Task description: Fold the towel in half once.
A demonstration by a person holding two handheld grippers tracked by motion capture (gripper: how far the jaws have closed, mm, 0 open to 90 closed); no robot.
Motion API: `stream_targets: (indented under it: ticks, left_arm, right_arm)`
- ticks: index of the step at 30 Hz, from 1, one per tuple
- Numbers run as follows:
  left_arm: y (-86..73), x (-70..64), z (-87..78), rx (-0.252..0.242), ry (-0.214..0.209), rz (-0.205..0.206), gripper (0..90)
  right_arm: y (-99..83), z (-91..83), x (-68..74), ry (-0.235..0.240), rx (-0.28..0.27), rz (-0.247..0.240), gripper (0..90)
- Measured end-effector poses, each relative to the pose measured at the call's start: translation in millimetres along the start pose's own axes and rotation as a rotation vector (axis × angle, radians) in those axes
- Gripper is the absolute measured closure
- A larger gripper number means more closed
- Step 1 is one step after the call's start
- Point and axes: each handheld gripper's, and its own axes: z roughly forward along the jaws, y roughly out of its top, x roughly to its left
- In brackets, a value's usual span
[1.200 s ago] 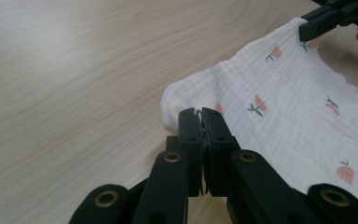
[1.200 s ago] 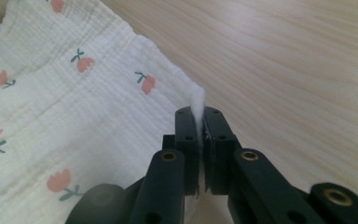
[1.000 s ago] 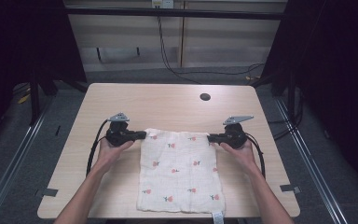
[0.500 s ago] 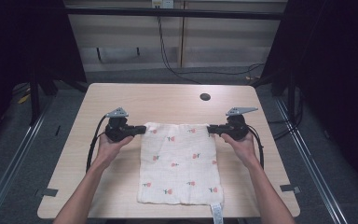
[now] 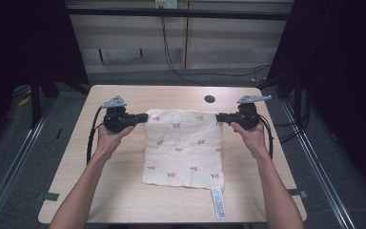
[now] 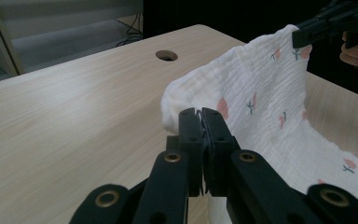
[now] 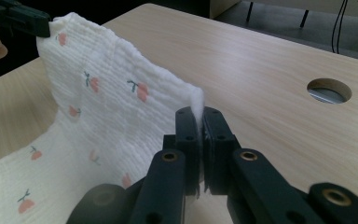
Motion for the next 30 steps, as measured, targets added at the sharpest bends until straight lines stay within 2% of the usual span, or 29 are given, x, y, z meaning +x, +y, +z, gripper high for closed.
stream_targets:
  ticks: [2, 5, 7, 9, 12, 17, 18, 23, 30]
  left_arm:
    - [-6.4, -3.2, 2.3, 0.024, -0.002, 0.015, 88.1]
    - [-15.2, -4.1, 1.7, 0.023, -0.008, 0.005, 88.1]
    - [-20.2, -5.6, 1.9, 0.049, -0.005, 0.014, 88.1]
    - [-22.9, -6.9, -0.6, 0.042, -0.003, 0.011, 88.1]
    - [-24.7, -9.2, -3.2, 0.055, -0.001, 0.023, 88.1]
    - [-27.0, -10.9, -8.8, 0.038, -0.017, 0.013, 88.1]
    - [-27.7, -12.8, -9.2, 0.043, -0.011, 0.023, 88.1]
    - [-30.4, -19.0, -11.1, 0.045, -0.034, 0.033, 88.1]
    - [-31.9, -26.4, -16.3, 0.05, -0.022, 0.057, 88.1]
  right_arm:
    - [-2.8, -0.2, 0.9, 0.001, 0.007, -0.004, 86.7]
    - [-10.1, 0.5, 3.7, 0.007, 0.019, -0.005, 86.8]
    - [-14.2, 0.7, 6.1, 0.013, 0.028, -0.01, 86.7]
    - [-17.7, -0.1, 8.1, 0.019, 0.031, -0.015, 86.7]
    - [-19.3, -5.3, 10.1, 0.041, 0.01, 0.003, 86.4]
    - [-21.1, -8.7, 14.8, 0.047, 0.023, -0.013, 86.5]
    - [-22.1, -9.7, 16.5, 0.045, 0.024, -0.016, 86.5]
    - [-25.3, -14.6, 22.9, 0.057, 0.023, -0.032, 86.4]
    - [-33.2, -20.1, 29.7, 0.06, 0.03, -0.035, 86.4]
